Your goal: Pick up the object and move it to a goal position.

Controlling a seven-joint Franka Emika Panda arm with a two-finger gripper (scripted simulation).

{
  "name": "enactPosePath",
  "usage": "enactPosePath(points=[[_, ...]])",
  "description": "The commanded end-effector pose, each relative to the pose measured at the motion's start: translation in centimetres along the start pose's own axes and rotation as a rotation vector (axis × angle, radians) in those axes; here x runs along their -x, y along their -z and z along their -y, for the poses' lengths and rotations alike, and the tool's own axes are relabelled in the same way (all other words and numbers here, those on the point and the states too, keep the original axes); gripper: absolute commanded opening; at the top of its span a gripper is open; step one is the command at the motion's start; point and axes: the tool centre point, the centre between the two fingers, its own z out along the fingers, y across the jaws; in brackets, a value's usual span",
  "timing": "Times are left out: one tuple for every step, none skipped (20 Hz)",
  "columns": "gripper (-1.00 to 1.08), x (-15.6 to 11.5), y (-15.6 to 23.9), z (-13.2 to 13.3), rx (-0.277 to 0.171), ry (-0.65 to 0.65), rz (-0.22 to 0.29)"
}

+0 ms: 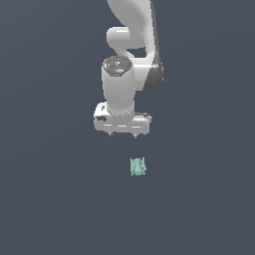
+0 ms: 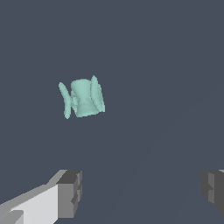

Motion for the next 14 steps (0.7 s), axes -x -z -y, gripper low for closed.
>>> enactPosePath(points=[[1.0,0.0,0.0,0.0,0.0,0.0,0.0],[1.0,0.0,0.0,0.1,0.0,0.001,0.0],[1.0,-0.1,0.0,0.3,0.0,0.005,0.0],[1.0,-0.1,0.0,0.6,0.0,0.012,-0.001],[1.0,-0.2,0.0,1.1,0.0,0.022,-0.002],[1.0,-0.3,0.1,1.7,0.0,0.034,-0.003],[1.0,-0.4,0.1,2.2,-0.001,0.046,-0.004],[1.0,-0.5,0.2,2.7,-0.001,0.055,-0.005],[1.0,-0.5,0.2,3.0,-0.001,0.061,-0.006],[1.0,-0.5,0.3,3.2,-0.001,0.066,-0.006],[1.0,-0.5,0.3,3.3,-0.001,0.067,-0.006],[1.0,-0.4,0.3,3.3,-0.001,0.066,-0.006],[1.0,-0.5,0.3,3.2,-0.001,0.065,-0.006],[1.0,-0.5,0.2,3.2,-0.001,0.065,-0.006]])
